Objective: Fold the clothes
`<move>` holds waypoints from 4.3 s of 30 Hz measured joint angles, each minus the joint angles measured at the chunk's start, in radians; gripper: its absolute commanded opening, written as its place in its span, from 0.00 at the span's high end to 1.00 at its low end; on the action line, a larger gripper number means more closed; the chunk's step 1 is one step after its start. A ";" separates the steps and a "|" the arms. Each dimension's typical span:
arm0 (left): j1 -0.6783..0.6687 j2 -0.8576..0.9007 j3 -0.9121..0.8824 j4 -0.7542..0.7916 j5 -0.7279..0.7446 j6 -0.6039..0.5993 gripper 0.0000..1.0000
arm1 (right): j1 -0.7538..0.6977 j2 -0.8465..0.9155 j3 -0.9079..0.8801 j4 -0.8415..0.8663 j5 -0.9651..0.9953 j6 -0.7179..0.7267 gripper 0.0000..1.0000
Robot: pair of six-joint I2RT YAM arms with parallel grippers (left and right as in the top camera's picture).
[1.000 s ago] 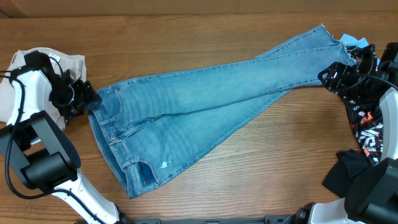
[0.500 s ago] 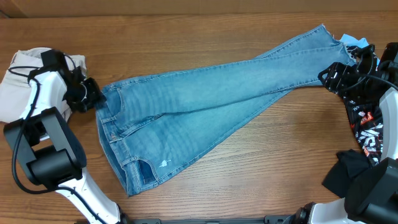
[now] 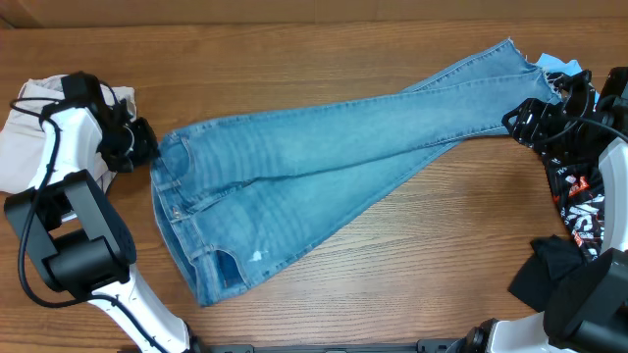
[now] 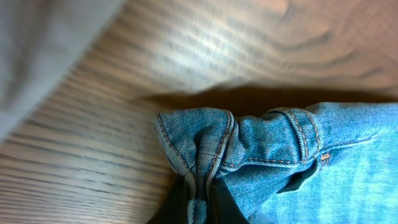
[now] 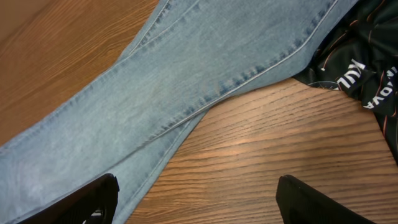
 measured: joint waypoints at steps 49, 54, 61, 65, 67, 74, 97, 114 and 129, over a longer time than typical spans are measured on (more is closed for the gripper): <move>-0.178 -0.114 -0.206 -0.098 -0.088 -0.033 0.28 | 0.065 0.229 0.000 0.118 0.056 0.000 0.13; -0.179 -0.114 -0.287 -0.047 -0.109 -0.058 0.28 | 0.065 0.298 0.000 0.164 0.056 0.000 0.13; -0.179 -0.114 -0.311 -0.041 -0.114 -0.062 0.27 | 0.065 0.405 0.000 0.259 0.057 0.013 0.22; -0.179 -0.114 -0.311 -0.041 -0.114 -0.062 0.27 | 0.065 0.422 0.000 0.333 0.037 0.019 0.56; -0.179 -0.114 -0.311 -0.041 -0.114 -0.062 0.26 | 0.066 0.430 0.000 0.377 0.019 0.025 0.78; -0.179 -0.114 -0.311 -0.041 -0.114 -0.062 0.26 | 0.081 0.439 0.060 0.493 -0.101 0.049 0.96; -0.179 -0.114 -0.311 -0.038 -0.114 -0.062 0.25 | 0.209 0.447 0.355 0.393 0.143 0.143 0.04; -0.179 -0.114 -0.311 -0.042 -0.114 -0.061 0.25 | 0.209 0.557 0.245 0.300 0.189 0.166 0.25; -0.179 -0.114 -0.311 -0.042 -0.114 -0.061 0.24 | 0.209 0.568 0.245 0.247 0.137 0.278 0.33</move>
